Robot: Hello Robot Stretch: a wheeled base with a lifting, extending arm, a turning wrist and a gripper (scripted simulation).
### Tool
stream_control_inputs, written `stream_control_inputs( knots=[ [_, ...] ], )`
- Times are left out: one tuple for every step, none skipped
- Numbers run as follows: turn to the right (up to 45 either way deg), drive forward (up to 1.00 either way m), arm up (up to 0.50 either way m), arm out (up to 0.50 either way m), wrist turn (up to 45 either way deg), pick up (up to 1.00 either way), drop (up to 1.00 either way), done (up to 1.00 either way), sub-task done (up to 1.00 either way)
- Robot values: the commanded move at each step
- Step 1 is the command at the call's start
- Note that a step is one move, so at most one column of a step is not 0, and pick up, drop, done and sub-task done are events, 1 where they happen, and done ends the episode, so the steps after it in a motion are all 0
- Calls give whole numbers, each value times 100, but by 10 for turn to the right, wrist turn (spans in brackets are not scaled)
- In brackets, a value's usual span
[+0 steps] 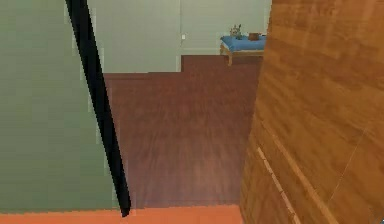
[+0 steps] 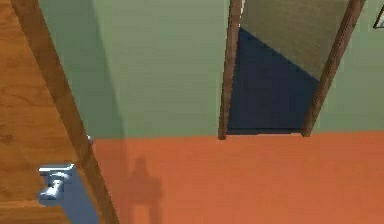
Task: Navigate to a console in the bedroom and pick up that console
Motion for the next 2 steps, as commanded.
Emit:
stream_control_inputs(
  knots=[
    [0, 100, 0, 0, 0, 0, 0, 0, 0],
    [90, 0, 0, 0, 0, 0, 0, 0, 0]
  ],
)
